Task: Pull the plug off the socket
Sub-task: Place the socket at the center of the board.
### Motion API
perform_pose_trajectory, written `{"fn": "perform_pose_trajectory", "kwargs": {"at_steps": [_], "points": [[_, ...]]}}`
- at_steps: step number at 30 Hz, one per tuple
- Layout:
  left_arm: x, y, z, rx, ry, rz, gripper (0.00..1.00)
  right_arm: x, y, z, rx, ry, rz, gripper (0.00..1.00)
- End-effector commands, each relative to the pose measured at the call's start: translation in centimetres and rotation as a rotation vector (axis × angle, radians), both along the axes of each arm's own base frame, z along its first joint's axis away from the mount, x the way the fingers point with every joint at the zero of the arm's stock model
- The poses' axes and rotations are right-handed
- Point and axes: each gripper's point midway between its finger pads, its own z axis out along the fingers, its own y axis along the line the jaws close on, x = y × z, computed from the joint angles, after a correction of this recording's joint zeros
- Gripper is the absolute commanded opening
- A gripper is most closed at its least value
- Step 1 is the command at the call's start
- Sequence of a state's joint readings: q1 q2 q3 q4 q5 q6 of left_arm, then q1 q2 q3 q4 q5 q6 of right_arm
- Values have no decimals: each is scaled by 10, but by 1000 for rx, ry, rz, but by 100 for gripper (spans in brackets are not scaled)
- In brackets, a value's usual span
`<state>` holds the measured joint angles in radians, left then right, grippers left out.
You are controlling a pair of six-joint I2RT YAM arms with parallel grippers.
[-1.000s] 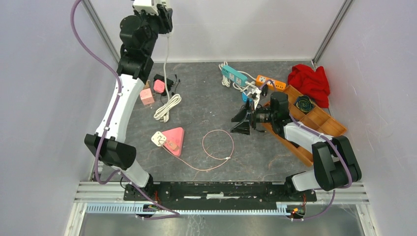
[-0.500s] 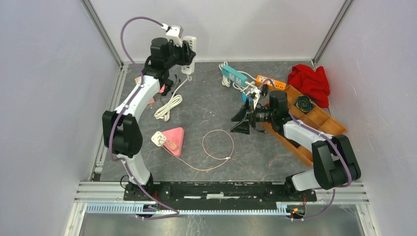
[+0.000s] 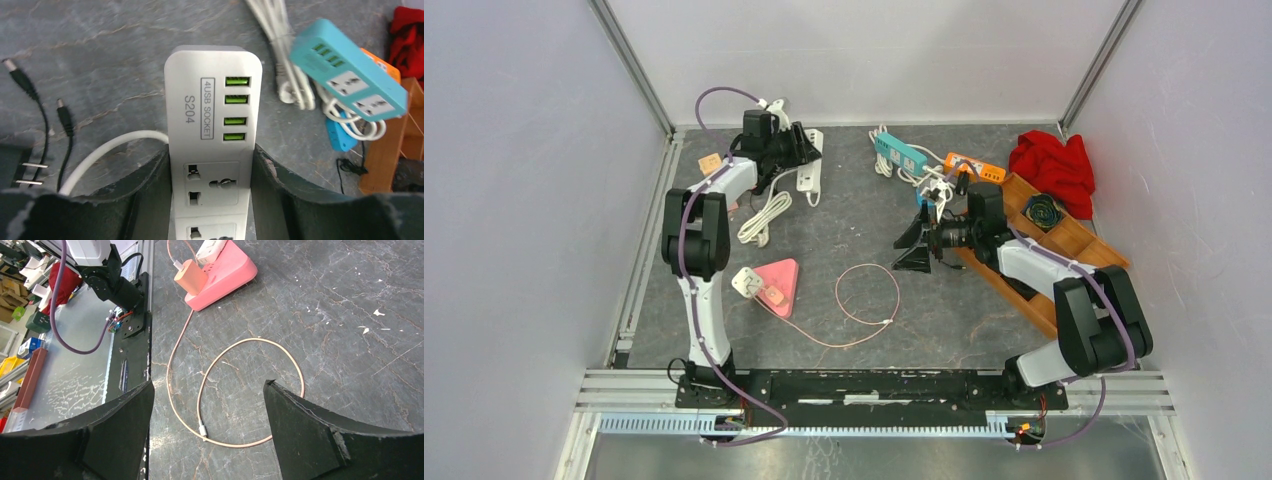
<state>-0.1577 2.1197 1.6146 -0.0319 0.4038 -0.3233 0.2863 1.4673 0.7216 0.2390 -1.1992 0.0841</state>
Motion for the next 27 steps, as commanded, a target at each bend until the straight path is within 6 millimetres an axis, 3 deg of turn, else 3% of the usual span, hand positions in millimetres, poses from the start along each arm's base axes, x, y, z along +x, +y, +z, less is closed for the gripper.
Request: {"fn": "perform_pose_trajectory", "kwargs": {"at_steps": [1,9,14,17,20,25,26,27], "points": [[10,6,-22,-69,102,48,17,7,4,7,7,-45,30,86],[18,21,-50,-2,166,109,42,8,4,1,-7,-22,36,86],[20,35,-45,56,172,150,57,9,3,-3,-16,-27,42,86],[21,49,-19,113,121,189,70,10,3,-4,-21,-27,45,86],[23,65,22,178,27,240,79,10,3,-4,-24,-32,44,86],[9,83,90,239,-112,290,85,11,2,-2,-30,-49,44,86],[3,86,112,240,-159,302,85,10,2,-2,-32,-55,46,86],[-3,89,118,246,-177,312,86,11,2,-1,-35,-64,46,86]]}}
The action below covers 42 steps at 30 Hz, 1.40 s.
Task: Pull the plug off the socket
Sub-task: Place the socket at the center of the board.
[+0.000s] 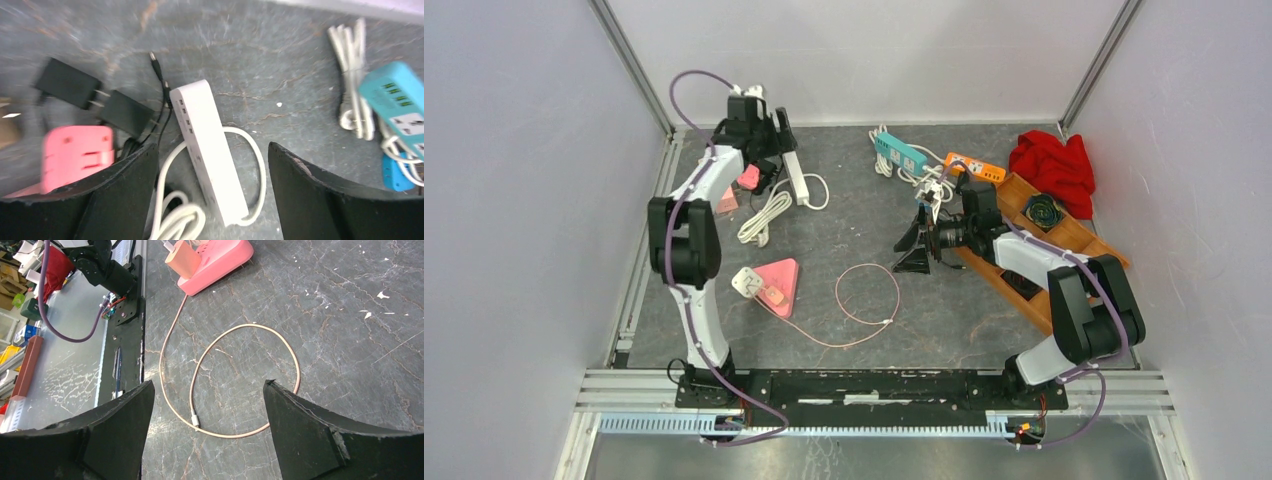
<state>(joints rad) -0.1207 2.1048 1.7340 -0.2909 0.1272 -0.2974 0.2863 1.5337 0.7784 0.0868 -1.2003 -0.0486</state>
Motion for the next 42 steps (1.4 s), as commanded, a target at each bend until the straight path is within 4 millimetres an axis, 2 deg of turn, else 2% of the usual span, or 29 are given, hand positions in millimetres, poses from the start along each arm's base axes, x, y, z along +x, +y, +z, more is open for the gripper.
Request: {"fn": "perform_pose_trajectory", "kwargs": {"at_steps": [1,6,8,11,14,20,23,27,30,32,35,37,42], "points": [[-21,24,139,92,-318,41,86,8,2,19,11,-98,22,86],[-84,28,195,44,-473,48,89,6,1,29,16,-153,26,86],[-113,27,203,5,-512,41,98,5,1,35,17,-183,30,86],[-154,32,203,-69,-525,89,100,3,-1,43,23,-227,31,86],[-193,36,195,-152,-509,146,100,3,-2,54,26,-293,28,86],[-266,8,189,-357,-468,33,100,0,-8,72,6,-409,5,86],[-294,1,179,-429,-419,18,100,1,-11,81,-8,-478,-16,86],[-320,0,165,-486,-344,43,100,2,-16,91,-23,-554,-44,86],[-333,1,156,-493,-272,67,100,2,-16,91,-20,-557,-45,86],[-339,12,152,-472,-249,135,100,2,-15,89,-19,-545,-40,86],[-350,24,160,-457,-283,191,100,3,-15,87,-21,-534,-39,86],[-356,21,159,-477,-272,188,100,3,-15,86,-22,-529,-37,86],[-361,16,135,-487,-190,180,100,4,-14,80,-28,-510,-34,86]]}}
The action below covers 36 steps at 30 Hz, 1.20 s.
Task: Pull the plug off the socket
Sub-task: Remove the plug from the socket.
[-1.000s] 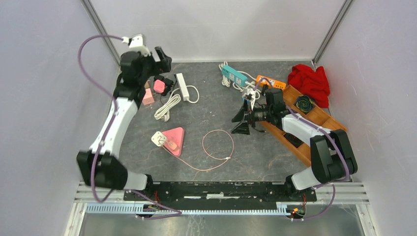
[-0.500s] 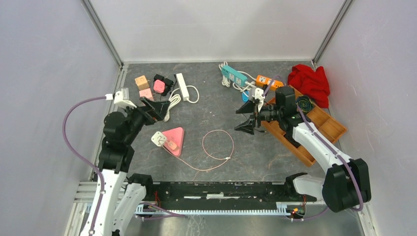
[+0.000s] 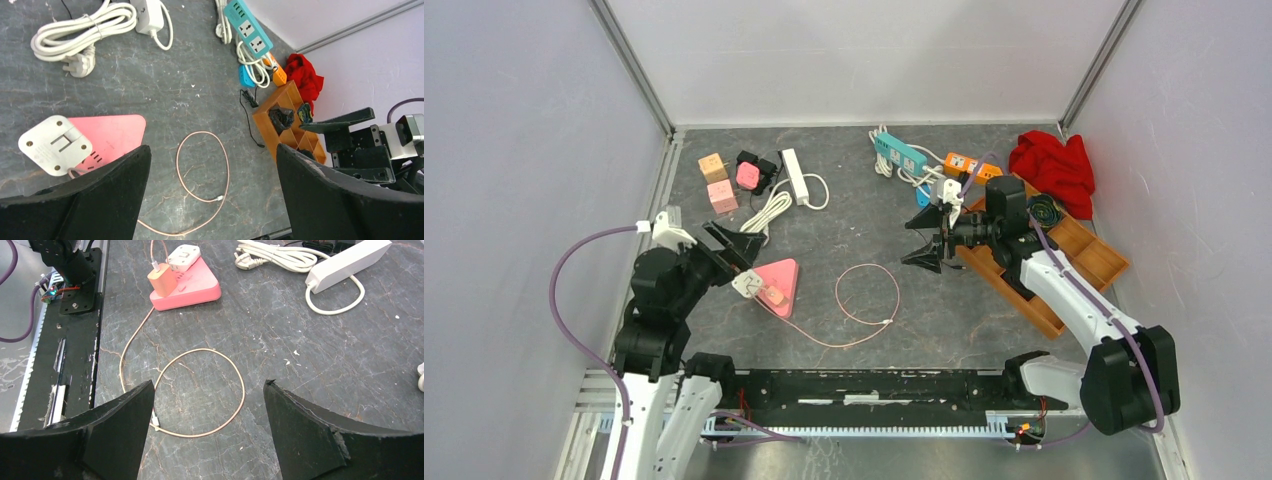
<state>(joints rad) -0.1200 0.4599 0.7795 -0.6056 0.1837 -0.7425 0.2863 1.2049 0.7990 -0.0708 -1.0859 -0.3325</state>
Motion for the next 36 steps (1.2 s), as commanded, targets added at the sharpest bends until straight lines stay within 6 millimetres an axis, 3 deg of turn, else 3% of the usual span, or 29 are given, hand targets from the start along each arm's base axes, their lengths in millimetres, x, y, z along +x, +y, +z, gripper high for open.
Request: {"fn": "perform_pose_trajectory", "kwargs": {"at_steps": [1,5,6,17,23,29,36], "points": [[-6,-1,-10,-39,64,15,100,8,2,6,-1,-29,-2,86],[-2,-10,-25,-50,107,-17,100,10,1,1,-9,-13,-4,86],[-2,-20,-39,-29,162,-56,100,11,2,-3,-16,-1,-4,86],[-19,-19,-52,-33,272,16,100,17,1,-20,-51,51,-9,86],[-24,-20,-80,-46,349,45,100,19,2,-27,-62,75,-12,86],[-24,-14,-81,-27,373,96,100,20,2,-31,-67,90,-12,86],[-29,-25,-119,38,541,142,100,21,1,-34,-74,102,-14,86]]}}
